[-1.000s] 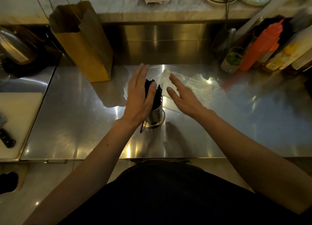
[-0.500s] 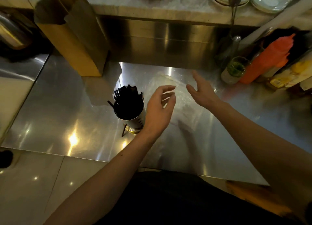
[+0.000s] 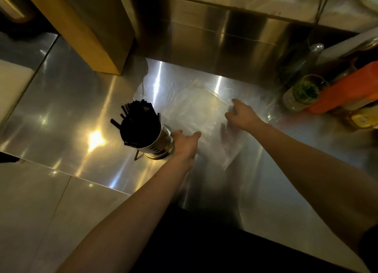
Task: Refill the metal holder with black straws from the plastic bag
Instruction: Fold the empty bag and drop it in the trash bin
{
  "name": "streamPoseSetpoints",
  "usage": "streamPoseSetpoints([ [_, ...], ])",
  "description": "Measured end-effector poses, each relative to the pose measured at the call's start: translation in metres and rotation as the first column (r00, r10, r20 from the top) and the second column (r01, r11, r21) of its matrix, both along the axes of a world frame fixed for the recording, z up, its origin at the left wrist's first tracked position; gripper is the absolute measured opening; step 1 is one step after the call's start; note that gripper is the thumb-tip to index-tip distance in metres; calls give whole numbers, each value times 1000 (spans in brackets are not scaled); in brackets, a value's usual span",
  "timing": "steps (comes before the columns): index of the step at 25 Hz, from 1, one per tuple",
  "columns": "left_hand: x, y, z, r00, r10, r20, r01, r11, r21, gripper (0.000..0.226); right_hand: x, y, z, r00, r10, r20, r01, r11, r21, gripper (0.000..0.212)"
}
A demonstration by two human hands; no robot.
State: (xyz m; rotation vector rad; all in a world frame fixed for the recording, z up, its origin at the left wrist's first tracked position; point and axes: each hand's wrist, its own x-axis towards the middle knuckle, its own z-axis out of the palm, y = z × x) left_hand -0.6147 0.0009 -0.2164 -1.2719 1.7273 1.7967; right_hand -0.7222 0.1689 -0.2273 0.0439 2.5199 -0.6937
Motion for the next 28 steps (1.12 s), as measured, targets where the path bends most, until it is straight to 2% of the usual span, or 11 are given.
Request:
streamPoseSetpoints([
  [2,-4,-6,-11,997,71,42,-75,992,98,72,-4,-3,-4,1000,-30,-6,30,1000,-5,53],
  [6,-7,-11,-19,997,63,54,-64,998,15,52,-6,-4,-7,992,-114,60,120,987,-107,42],
  [10,-13,-16,-4,983,163,-81,-149,975,163,28,-3,5,7,945,-293,147,327,862,-386,7],
  [12,-15,-16,15,969,192,-155,-146,952,267,21,2,13,25,910,-343,234,415,761,-498,6],
  [16,-11,-12,49,954,123,-275,-21,938,347,10,23,26,62,892,-358,278,451,641,-622,12],
  [19,-5,-18,65,942,3,-336,107,945,309,11,40,37,83,890,-369,269,445,573,-688,11],
  [24,8,-26,92,895,-76,-440,217,935,280,14,70,51,111,860,-395,322,482,425,-766,6],
  [28,14,-40,116,843,-223,-490,372,899,230,18,91,54,130,851,-440,288,466,375,-801,8],
])
